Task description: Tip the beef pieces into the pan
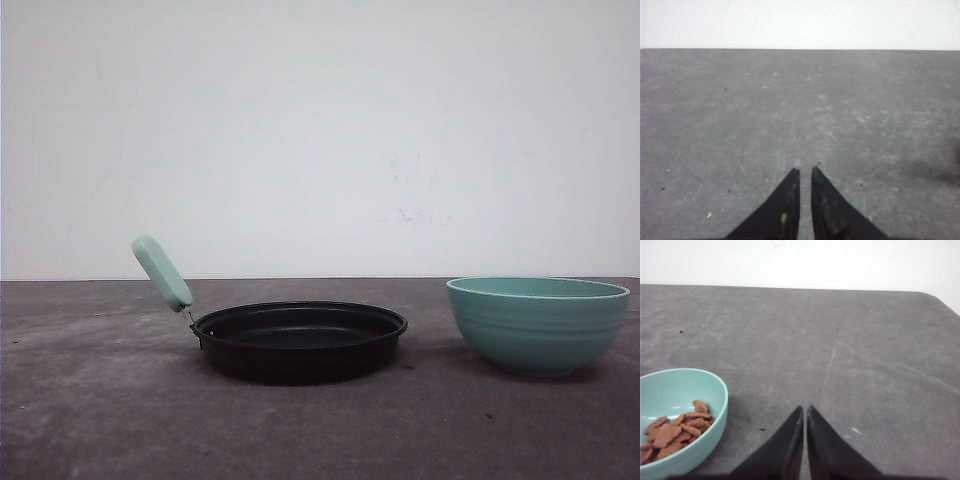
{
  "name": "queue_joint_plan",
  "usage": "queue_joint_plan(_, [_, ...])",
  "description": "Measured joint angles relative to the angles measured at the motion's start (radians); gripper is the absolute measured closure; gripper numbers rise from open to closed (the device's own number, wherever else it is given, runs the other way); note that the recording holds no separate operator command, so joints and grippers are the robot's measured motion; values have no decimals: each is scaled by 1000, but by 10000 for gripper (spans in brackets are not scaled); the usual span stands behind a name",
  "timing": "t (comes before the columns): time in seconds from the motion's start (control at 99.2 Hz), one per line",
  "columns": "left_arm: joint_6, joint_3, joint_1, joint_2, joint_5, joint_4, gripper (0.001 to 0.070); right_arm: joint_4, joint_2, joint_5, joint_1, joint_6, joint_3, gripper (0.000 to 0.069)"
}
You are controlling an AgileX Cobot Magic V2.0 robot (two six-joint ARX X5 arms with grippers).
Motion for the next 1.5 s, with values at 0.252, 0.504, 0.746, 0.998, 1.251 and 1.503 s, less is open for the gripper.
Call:
queue_joint_plan(0.252, [0, 0, 0, 0, 0, 0, 695, 0, 0, 0, 0, 0, 0, 680])
queue_joint_plan(0.504, [-34, 0, -1, 0, 8, 0, 695, 12, 0, -34, 0, 71, 0, 680])
queue_joint_plan(0.746, [-340, 4, -3, 0, 39, -2, 695, 148, 0, -171, 0, 344, 0, 680])
queue_joint_plan(0.998, [-655, 166, -5, 52, 264, -40, 695, 172, 11, -257, 0, 513, 145, 681])
queue_joint_plan(1.251, [-510, 597, -4, 399, 268, -161, 695, -118, 235, -183, 0, 294, 650, 681])
queue_joint_plan(1.503, [-414, 1030, -4, 702, 360, -138, 670, -131, 478, -183, 3, 169, 974, 681])
